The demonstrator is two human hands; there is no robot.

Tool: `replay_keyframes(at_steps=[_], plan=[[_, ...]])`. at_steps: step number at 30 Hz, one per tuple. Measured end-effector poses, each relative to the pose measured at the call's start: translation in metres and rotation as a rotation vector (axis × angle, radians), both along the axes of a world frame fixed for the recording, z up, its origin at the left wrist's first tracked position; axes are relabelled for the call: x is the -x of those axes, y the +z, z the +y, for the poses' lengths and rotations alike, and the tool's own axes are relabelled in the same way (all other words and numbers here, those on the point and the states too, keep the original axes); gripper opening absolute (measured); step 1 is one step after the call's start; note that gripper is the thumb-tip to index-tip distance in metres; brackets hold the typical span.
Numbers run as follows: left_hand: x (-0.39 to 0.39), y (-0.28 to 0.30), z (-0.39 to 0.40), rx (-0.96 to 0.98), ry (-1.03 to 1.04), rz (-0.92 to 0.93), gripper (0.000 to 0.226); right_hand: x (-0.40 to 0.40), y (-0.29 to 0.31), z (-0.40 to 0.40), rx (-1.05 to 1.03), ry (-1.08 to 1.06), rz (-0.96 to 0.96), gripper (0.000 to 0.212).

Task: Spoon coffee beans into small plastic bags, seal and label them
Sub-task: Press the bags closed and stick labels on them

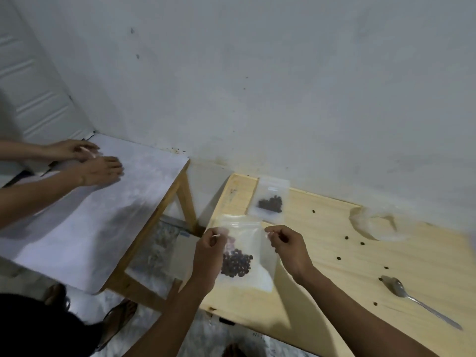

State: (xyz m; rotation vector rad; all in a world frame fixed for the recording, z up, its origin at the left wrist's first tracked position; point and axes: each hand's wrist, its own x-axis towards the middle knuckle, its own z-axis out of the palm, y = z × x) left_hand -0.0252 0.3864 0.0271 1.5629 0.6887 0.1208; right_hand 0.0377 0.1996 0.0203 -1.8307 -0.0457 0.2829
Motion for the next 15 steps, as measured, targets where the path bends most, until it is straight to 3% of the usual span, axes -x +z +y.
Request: replay_keyframes(at_steps=[5, 15], plan=[[-0.027, 0.008, -0.041, -0.067, -0.111, -0.025, 0.011, -0.004, 0.02, -0.029, -0.073, -0.104, -0.022, 0.006], [-0.046, 0.028, -0.101, 0.059, -0.218, -0.076, 0.01, -0.01, 0.045, -0.049, 0.022, -0.158, -0.056, 0.005]])
